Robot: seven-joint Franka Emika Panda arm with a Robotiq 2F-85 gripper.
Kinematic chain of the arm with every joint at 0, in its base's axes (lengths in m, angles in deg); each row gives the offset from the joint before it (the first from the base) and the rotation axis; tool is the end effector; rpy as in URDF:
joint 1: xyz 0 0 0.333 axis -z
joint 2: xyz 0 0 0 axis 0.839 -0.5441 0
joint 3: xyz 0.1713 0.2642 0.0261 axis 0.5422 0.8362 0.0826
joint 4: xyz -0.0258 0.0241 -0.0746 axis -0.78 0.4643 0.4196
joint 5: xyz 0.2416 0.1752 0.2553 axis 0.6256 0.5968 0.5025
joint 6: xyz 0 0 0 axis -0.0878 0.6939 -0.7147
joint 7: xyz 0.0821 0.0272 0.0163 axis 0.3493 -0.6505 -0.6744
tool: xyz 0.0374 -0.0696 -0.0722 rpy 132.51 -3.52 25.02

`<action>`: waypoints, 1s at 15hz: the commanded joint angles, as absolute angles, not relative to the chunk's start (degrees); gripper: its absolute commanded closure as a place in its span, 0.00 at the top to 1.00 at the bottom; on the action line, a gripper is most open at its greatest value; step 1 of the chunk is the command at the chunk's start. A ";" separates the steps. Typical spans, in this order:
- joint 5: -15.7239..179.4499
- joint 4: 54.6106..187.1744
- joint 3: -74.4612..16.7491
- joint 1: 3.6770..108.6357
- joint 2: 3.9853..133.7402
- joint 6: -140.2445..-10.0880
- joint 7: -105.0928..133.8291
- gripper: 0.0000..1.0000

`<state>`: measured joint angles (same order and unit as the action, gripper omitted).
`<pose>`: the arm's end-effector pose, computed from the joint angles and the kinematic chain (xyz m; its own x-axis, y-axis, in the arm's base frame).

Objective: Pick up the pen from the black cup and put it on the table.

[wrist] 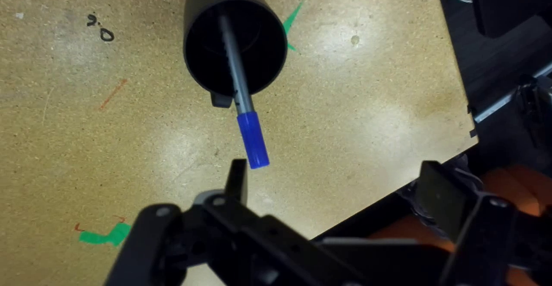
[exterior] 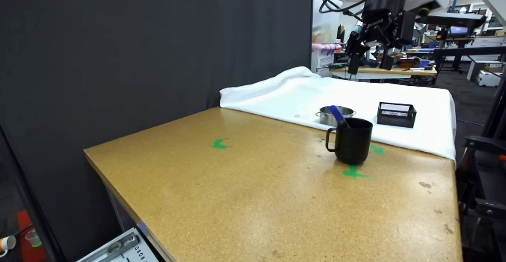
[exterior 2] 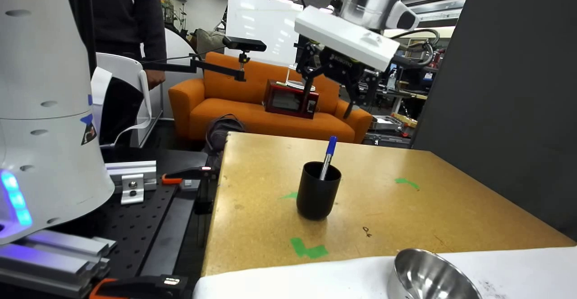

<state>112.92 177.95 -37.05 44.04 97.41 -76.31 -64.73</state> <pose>0.4204 0.0142 0.3221 0.5718 0.7576 0.3149 0.8202 -0.5372 -0.1969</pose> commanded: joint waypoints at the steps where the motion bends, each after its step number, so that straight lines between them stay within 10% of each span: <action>1: 115.60 175.90 -34.05 46.54 93.28 -81.63 -68.47 1.00; 15: 114.21 176.27 -30.63 48.04 93.18 -86.44 -66.59 1.00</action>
